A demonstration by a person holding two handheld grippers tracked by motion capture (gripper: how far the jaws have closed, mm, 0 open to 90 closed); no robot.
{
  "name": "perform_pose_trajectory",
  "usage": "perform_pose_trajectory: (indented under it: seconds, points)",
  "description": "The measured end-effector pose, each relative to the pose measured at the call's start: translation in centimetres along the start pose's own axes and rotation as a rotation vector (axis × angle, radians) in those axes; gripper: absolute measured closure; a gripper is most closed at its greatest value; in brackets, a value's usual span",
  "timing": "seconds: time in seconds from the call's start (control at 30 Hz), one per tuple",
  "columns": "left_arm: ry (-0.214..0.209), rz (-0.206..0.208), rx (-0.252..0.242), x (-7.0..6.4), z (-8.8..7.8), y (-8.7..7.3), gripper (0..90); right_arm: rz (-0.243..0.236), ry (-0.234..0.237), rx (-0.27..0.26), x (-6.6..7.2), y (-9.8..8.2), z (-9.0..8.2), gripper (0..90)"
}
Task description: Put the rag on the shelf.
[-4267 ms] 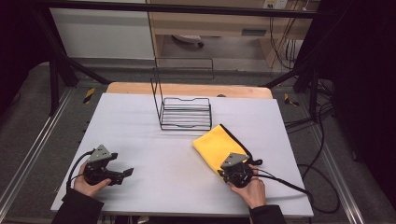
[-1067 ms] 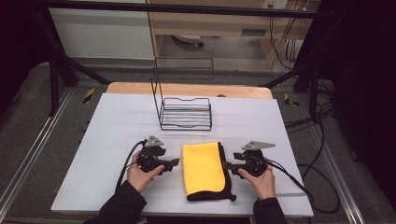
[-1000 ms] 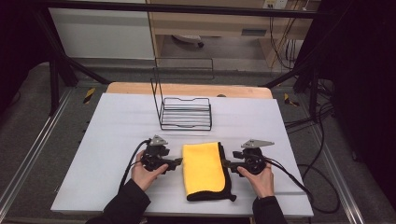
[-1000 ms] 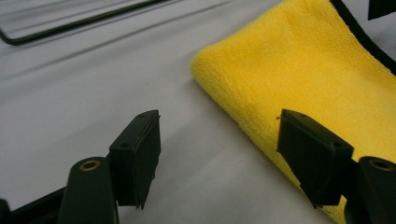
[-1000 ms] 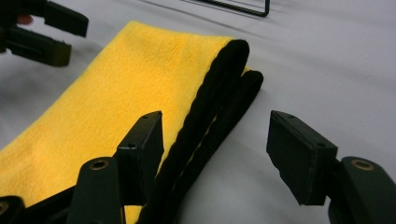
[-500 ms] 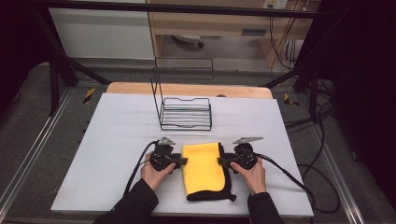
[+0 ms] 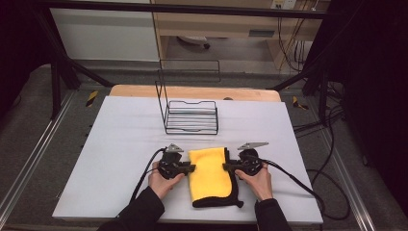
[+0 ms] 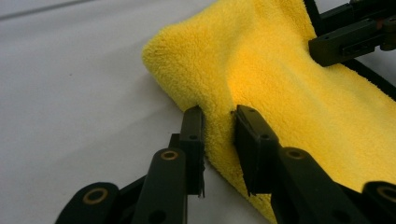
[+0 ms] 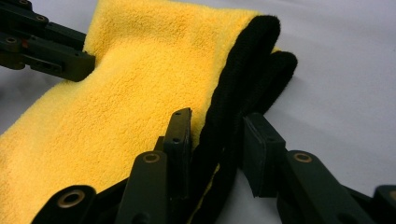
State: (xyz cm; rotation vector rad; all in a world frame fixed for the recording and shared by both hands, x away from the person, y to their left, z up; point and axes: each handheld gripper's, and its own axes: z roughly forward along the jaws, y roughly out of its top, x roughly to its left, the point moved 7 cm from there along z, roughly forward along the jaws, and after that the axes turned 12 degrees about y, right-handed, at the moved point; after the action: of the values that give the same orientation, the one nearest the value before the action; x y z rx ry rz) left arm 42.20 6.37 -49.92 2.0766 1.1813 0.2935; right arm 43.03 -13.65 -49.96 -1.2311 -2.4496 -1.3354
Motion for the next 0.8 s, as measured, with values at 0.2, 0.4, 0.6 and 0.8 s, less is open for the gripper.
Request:
perform_pose_trajectory:
  seconds: [0.2, 0.4, 0.6, 0.8]
  points:
    - [-0.014, -0.003, 0.000, 0.0, 0.0, 0.0, 77.0, -0.037, 0.008, 0.013, 0.2, -0.2, -0.1, 64.5]
    - [-0.020, -0.005, 0.000, 0.2, -0.1, 0.2, 80.3, 0.013, 0.023, 0.013, 0.1, -0.1, -0.1, 73.3]
    - [-0.033, -0.009, -0.010, 0.1, -0.5, 0.4, 81.5, 0.055, 0.039, 0.000, 0.0, 0.1, -0.4, 79.7]
    - [-0.048, -0.002, -0.055, 0.0, -1.7, 1.2, 81.9, 0.056, 0.063, -0.034, 0.6, 0.6, -1.2, 80.8]
